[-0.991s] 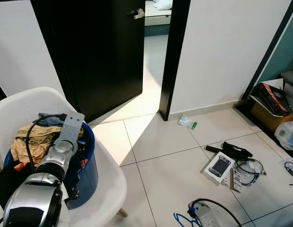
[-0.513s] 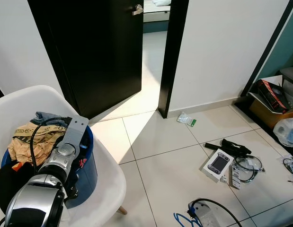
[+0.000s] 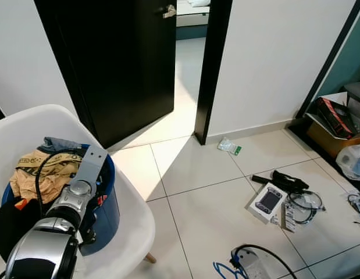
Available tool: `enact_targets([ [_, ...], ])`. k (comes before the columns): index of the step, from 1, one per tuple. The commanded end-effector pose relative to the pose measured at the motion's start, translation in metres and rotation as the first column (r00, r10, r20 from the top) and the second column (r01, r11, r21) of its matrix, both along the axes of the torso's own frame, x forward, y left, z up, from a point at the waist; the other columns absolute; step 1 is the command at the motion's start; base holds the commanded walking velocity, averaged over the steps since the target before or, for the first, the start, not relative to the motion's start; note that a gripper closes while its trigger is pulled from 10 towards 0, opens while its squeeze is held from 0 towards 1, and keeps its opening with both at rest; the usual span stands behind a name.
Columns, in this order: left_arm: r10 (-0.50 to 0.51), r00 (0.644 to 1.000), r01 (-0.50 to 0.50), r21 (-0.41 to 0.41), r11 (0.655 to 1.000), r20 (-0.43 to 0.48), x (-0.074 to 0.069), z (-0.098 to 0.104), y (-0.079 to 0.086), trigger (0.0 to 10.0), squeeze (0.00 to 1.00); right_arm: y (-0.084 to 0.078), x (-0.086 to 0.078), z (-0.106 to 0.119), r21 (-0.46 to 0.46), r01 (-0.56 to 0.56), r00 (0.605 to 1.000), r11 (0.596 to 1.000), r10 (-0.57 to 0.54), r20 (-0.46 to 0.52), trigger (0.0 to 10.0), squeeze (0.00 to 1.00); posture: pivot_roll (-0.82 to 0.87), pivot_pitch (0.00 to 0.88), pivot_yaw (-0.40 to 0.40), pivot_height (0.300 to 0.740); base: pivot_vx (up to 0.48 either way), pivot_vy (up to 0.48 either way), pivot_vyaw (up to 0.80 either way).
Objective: Hang hanger
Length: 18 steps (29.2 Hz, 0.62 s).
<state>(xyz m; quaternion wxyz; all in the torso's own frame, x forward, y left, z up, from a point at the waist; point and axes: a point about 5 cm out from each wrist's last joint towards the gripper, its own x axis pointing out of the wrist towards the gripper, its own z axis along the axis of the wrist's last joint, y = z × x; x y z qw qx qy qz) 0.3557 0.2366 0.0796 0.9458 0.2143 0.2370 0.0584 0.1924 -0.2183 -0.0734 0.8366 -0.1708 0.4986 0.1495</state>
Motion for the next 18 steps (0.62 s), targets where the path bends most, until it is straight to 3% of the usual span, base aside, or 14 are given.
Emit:
enact_targets([
  [1,-0.001,1.0,0.001,0.002,1.0,-0.03,-0.006,-0.008,0.004,10.0,0.0,-0.001,-0.002,-0.001,-0.004,-0.007,1.0,1.0,0.007,0.007,10.0,0.0,-0.12,0.102,0.002,0.74,0.0,0.0,0.0],
  [10,-0.048,0.999,0.049,0.047,0.998,-0.023,-0.003,-0.004,0.002,10.0,0.0,-0.002,-0.003,-0.001,-0.008,-0.007,1.0,1.0,0.007,0.006,10.0,0.0,-0.12,0.105,0.001,0.74,0.0,0.0,0.0],
  [14,-0.059,0.996,0.063,0.075,0.995,-0.06,-0.006,-0.008,0.004,10.0,0.0,-0.002,-0.003,-0.001,-0.008,-0.007,1.0,1.0,0.007,0.007,10.0,0.0,-0.12,0.106,0.002,0.74,0.0,0.0,0.0],
  [15,-0.063,0.995,0.069,0.079,0.994,-0.074,-0.008,-0.011,0.004,7.5,0.0,-0.002,-0.003,-0.001,-0.008,-0.007,1.0,1.0,0.007,0.007,10.0,0.0,-0.12,0.105,0.002,0.74,0.0,0.0,0.0],
  [16,-0.063,0.995,0.069,0.079,0.994,-0.074,-0.008,-0.011,0.004,7.5,0.0,-0.002,-0.003,-0.001,-0.008,-0.007,1.0,1.0,0.007,0.007,10.0,0.0,-0.12,0.105,0.002,0.74,0.0,0.0,0.0],
  [17,-0.064,0.993,0.071,0.078,0.994,-0.097,-0.012,-0.016,0.005,4.3,0.0,-0.002,-0.002,-0.001,-0.009,-0.006,1.0,1.0,0.006,0.008,10.0,0.0,-0.12,0.105,0.002,0.74,0.0,0.0,0.0],
  [18,-0.064,0.992,0.072,0.078,0.994,-0.105,-0.013,-0.018,0.005,4.3,0.0,-0.002,-0.002,-0.001,-0.009,-0.005,1.0,1.0,0.006,0.008,10.0,0.0,-0.12,0.105,0.002,0.74,0.0,0.0,0.0],
])
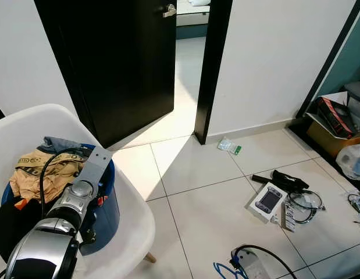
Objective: Hang hanger
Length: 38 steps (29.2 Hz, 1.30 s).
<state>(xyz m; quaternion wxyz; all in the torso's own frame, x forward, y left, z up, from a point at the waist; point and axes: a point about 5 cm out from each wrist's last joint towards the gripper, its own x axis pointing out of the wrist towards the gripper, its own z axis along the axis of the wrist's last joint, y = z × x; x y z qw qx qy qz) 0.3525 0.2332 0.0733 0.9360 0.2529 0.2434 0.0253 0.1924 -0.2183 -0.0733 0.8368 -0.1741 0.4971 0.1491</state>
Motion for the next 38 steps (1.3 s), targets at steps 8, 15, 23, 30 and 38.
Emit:
enact_targets([
  [8,0.041,0.996,-0.035,0.075,0.997,-0.085,-0.019,-0.019,0.021,0.0,0.0,-0.001,-0.002,0.0,-0.002,0.0,1.0,1.0,0.0,0.009,10.0,0.0,-0.13,0.1,0.003,0.74,0.0,0.0,0.0],
  [15,0.066,0.997,-0.062,0.082,0.995,-0.044,-0.017,-0.013,0.028,0.0,0.0,-0.001,0.0,0.0,-0.001,0.002,1.0,1.0,-0.002,0.013,10.0,0.0,-0.13,0.092,0.004,0.74,0.0,0.0,0.0],
  [23,0.17,0.967,-0.151,-0.112,0.982,0.19,0.012,0.041,0.033,0.0,0.0,0.001,0.004,0.002,-0.001,0.001,1.0,1.0,-0.001,0.025,10.0,0.0,-0.1,0.068,0.005,0.74,0.0,0.0,0.0],
  [30,0.276,0.919,-0.194,-0.286,0.938,0.282,0.021,0.069,0.042,0.0,0.0,0.003,0.008,0.004,0.0,-0.003,0.999,1.0,0.003,0.033,10.0,0.0,-0.09,0.048,0.009,0.74,0.0,0.0,0.0],
  [38,0.446,0.835,-0.185,-0.598,0.78,0.322,0.03,0.105,0.052,0.0,0.0,0.004,0.011,0.005,-0.002,-0.009,0.999,1.0,0.009,0.04,10.0,0.0,-0.07,0.027,0.008,0.74,0.0,0.0,0.0],
])
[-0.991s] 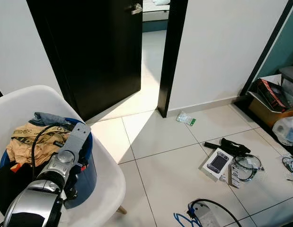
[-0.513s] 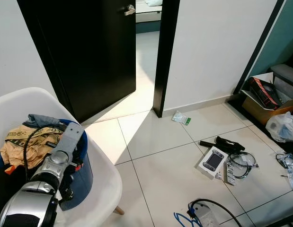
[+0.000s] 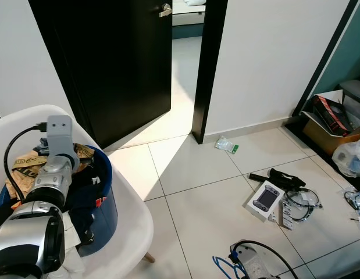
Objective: Hang hanger
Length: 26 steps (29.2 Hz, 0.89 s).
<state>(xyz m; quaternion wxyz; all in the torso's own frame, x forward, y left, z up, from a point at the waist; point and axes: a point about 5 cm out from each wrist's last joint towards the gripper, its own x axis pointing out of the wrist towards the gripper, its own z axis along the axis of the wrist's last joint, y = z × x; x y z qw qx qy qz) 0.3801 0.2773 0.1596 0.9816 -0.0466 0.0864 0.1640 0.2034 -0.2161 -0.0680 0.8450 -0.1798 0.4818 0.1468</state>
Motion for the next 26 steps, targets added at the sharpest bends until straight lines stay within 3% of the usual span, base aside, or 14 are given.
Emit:
enact_targets([
  [1,0.03,0.997,-0.026,-0.06,0.998,0.064,0.003,0.018,0.008,0.0,0.0,0.002,0.0,0.0,0.003,-0.004,1.0,1.0,0.004,0.004,10.0,0.0,-0.07,0.027,0.008,0.74,0.0,0.0,0.0],
  [4,0.082,0.979,-0.044,-0.199,0.979,0.187,0.009,0.05,0.013,0.0,0.0,0.002,0.002,0.0,0.0,-0.007,1.0,1.0,0.007,0.006,10.0,0.0,-0.07,0.015,0.009,0.74,0.0,0.0,0.0],
  [6,0.093,0.972,-0.043,-0.225,0.974,0.217,0.01,0.059,0.014,0.0,0.0,0.002,0.002,0.001,-0.001,-0.007,1.0,1.0,0.007,0.006,10.0,0.0,-0.07,0.015,0.009,0.74,0.0,0.0,0.0],
  [7,0.105,0.957,-0.028,-0.272,0.962,0.271,0.012,0.078,0.014,0.0,0.0,0.002,0.003,0.001,-0.002,-0.008,1.0,1.0,0.008,0.007,10.0,0.0,-0.06,0.009,0.01,0.74,0.0,0.0,0.0],
  [10,0.112,0.944,-0.012,-0.306,0.952,0.312,0.014,0.093,0.014,0.0,0.0,0.002,0.003,0.001,-0.002,-0.008,1.0,1.0,0.008,0.008,10.0,0.0,-0.06,0.006,0.011,0.74,0.0,0.0,0.0],
  [11,0.111,0.929,0.009,-0.324,0.946,0.352,0.015,0.109,0.012,0.0,0.0,0.002,0.004,0.002,-0.003,-0.008,1.0,1.0,0.008,0.009,10.0,0.0,-0.06,0.002,0.013,0.74,0.0,0.0,0.0],
  [14,0.107,0.92,0.027,-0.334,0.942,0.377,0.015,0.12,0.011,0.0,0.0,0.003,0.005,0.002,-0.004,-0.009,1.0,1.0,0.009,0.011,10.0,0.0,-0.06,0.001,0.013,0.74,0.0,0.0,0.0],
  [16,0.11,0.891,0.037,-0.311,0.95,0.441,0.011,0.146,0.013,0.0,0.0,0.004,0.007,0.003,-0.004,-0.008,1.0,1.0,0.008,0.016,10.0,0.0,-0.05,0.0,0.018,0.74,0.0,0.0,0.0],
  [17,0.11,0.891,0.037,-0.311,0.95,0.441,0.011,0.146,0.013,0.0,0.0,0.004,0.007,0.003,-0.004,-0.008,1.0,1.0,0.008,0.016,10.0,0.0,-0.05,0.0,0.018,0.74,0.0,0.0,0.0],
  [18,0.13,0.867,0.022,-0.298,0.954,0.481,0.006,0.163,0.017,0.0,0.0,0.005,0.008,0.003,-0.004,-0.007,1.0,1.0,0.007,0.02,10.0,0.0,-0.05,0.0,0.018,0.74,0.0,0.0,0.0],
  [23,0.159,0.849,-0.005,-0.293,0.956,0.504,0.001,0.173,0.022,0.0,0.0,0.005,0.008,0.003,-0.004,-0.007,1.0,1.0,0.007,0.021,10.0,0.0,-0.05,0.0,0.018,0.74,0.0,0.0,0.0],
  [26,0.218,0.804,-0.081,-0.262,0.962,0.553,-0.01,0.191,0.035,0.0,0.0,0.006,0.009,0.004,-0.005,-0.009,1.0,1.0,0.009,0.024,10.0,0.0,-0.04,0.0,0.02,0.74,0.0,0.0,0.0],
])
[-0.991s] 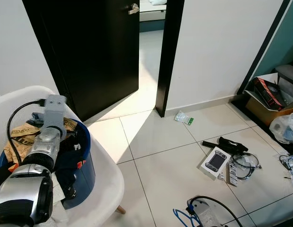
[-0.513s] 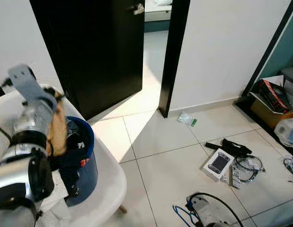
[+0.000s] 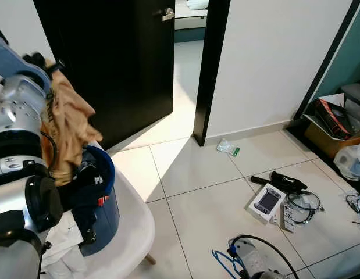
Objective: Hang hanger
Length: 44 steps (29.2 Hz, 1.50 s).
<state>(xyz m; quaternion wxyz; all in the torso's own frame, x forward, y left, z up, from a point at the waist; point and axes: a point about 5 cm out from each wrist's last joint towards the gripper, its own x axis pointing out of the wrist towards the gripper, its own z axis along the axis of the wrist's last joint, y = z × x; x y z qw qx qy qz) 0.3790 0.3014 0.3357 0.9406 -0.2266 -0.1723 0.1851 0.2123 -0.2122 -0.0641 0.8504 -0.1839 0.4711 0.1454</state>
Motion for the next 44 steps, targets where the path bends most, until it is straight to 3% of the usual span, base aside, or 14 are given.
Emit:
enact_targets([
  [1,0.113,0.991,-0.116,0.041,0.992,0.067,-0.015,0.022,0.017,0.0,0.0,0.003,0.001,0.0,-0.002,-0.007,1.0,1.0,0.007,0.0,10.0,0.0,-0.04,0.0,0.02,0.74,0.0,0.0,0.0],
  [14,0.134,0.989,-0.131,0.046,0.99,-0.055,-0.017,-0.02,0.007,0.6,0.0,0.003,0.002,0.0,-0.006,-0.015,1.0,1.0,0.015,0.003,10.0,0.0,-0.03,0.0,0.017,0.74,0.0,0.0,0.0],
  [16,0.125,0.988,-0.121,0.049,0.991,-0.088,-0.017,-0.031,0.001,0.7,0.0,0.003,0.002,0.0,-0.006,-0.016,1.0,1.0,0.016,0.002,10.0,0.0,-0.03,0.0,0.017,0.74,0.0,0.0,0.0],
  [18,0.08,0.97,-0.072,0.041,0.997,-0.23,-0.017,-0.079,-0.023,1.3,0.0,0.003,0.001,0.0,-0.008,-0.021,1.0,1.0,0.021,-0.001,10.0,0.0,-0.03,0.0,0.026,0.74,0.0,0.0,0.0],
  [21,0.08,0.97,-0.072,0.041,0.997,-0.23,-0.017,-0.079,-0.023,1.3,0.0,0.003,0.001,0.0,-0.008,-0.021,1.0,1.0,0.021,-0.001,10.0,0.0,-0.03,0.0,0.026,0.74,0.0,0.0,0.0],
  [24,0.102,0.939,-0.092,0.046,0.995,-0.329,-0.028,-0.117,-0.029,1.1,0.0,0.003,0.0,-0.001,-0.008,-0.022,1.0,1.0,0.022,-0.001,10.0,0.0,-0.03,0.0,0.027,0.74,0.0,0.0,0.0],
  [26,0.102,0.939,-0.092,0.046,0.995,-0.329,-0.028,-0.117,-0.029,1.1,0.0,0.003,0.0,-0.001,-0.008,-0.022,1.0,1.0,0.022,-0.001,10.0,0.0,-0.03,0.0,0.027,0.74,0.0,0.0,0.0],
  [31,0.208,0.904,-0.184,0.101,0.978,-0.373,-0.044,-0.134,-0.011,0.9,0.0,0.003,0.0,-0.001,-0.009,-0.026,1.0,1.0,0.026,-0.002,10.0,0.0,-0.02,0.0,0.026,0.74,0.0,0.0,0.0],
  [35,0.383,0.862,-0.316,0.241,0.918,-0.331,-0.062,-0.122,0.026,0.3,0.0,0.003,0.0,-0.001,-0.01,-0.029,1.0,1.0,0.029,-0.002,10.0,0.0,-0.02,0.002,0.026,0.74,0.0,0.0,0.0],
  [36,0.461,0.835,-0.372,0.31,0.875,-0.3,-0.072,-0.113,0.042,0.3,0.0,0.003,0.0,0.0,-0.011,-0.031,1.0,0.999,0.031,-0.002,10.0,0.0,-0.02,0.002,0.026,0.74,0.0,0.0,0.0],
  [38,0.461,0.835,-0.372,0.31,0.875,-0.3,-0.072,-0.113,0.042,0.3,0.0,0.003,0.0,0.0,-0.011,-0.031,1.0,0.999,0.031,-0.002,10.0,0.0,-0.02,0.002,0.026,0.74,0.0,0.0,0.0],
  [40,0.539,0.791,-0.424,0.376,0.824,-0.288,-0.09,-0.111,0.058,1.4,0.0,0.002,0.0,0.0,-0.012,-0.033,0.999,0.999,0.033,-0.003,10.0,0.0,-0.02,0.004,0.024,0.74,0.0,0.0,0.0],
  [42,0.552,0.761,-0.428,0.376,0.822,-0.34,-0.101,-0.126,0.061,2.6,0.0,0.001,0.0,0.0,-0.013,-0.034,0.999,0.999,0.034,-0.005,10.0,0.0,-0.02,0.006,0.024,0.74,0.0,0.0,0.0],
  [44,0.55,0.75,-0.426,0.368,0.827,-0.368,-0.106,-0.134,0.06,2.6,0.0,0.001,0.0,0.0,-0.014,-0.035,0.999,0.999,0.035,-0.005,10.0,0.0,-0.01,0.007,0.024,0.74,0.0,0.0,0.0],
])
